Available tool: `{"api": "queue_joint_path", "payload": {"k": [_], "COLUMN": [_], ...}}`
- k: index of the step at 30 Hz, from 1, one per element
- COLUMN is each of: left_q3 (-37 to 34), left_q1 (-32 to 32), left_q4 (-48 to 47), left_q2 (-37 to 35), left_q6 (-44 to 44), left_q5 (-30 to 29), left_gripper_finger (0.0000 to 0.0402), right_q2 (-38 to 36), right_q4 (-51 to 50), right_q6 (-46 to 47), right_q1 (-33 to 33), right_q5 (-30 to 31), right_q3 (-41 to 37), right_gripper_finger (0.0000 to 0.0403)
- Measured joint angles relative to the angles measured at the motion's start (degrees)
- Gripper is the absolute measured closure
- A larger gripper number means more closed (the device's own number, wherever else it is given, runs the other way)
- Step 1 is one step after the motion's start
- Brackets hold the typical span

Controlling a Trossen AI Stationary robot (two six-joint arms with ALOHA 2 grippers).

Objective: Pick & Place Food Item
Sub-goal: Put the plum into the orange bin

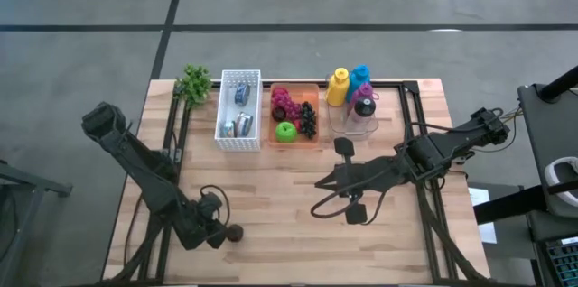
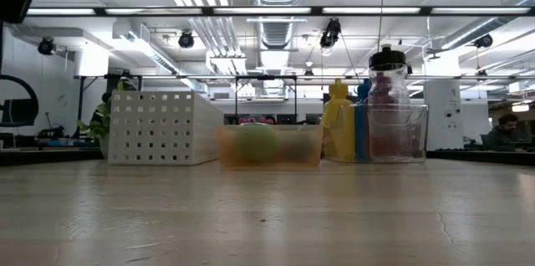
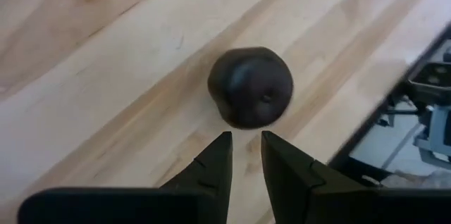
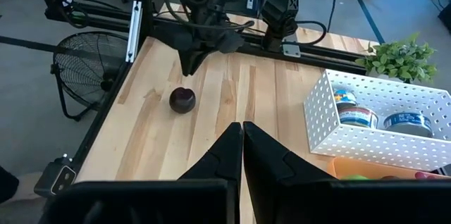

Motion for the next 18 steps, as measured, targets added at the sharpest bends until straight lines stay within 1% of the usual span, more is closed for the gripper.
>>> {"api": "queue_joint_path", "payload": {"k": [7, 18], "left_q3": [-0.04, -0.04], "left_q1": [0.87, 1.46], "left_q4": [0.6, 7.79], "left_q2": [4.24, 10.45], "left_q6": [-0.05, -1.5], "left_q5": [-0.22, -0.26], "left_gripper_finger": [0.0321, 0.0321], "right_q2": [0.0, 0.0], "right_q4": [0.02, 0.02], "right_q6": [-0.02, -0.2], "right_q1": [0.0, 0.0], "right_q5": [0.0, -0.01], "right_q3": [0.0, -0.04], "right_gripper_finger": [0.0394, 0.0394]}}
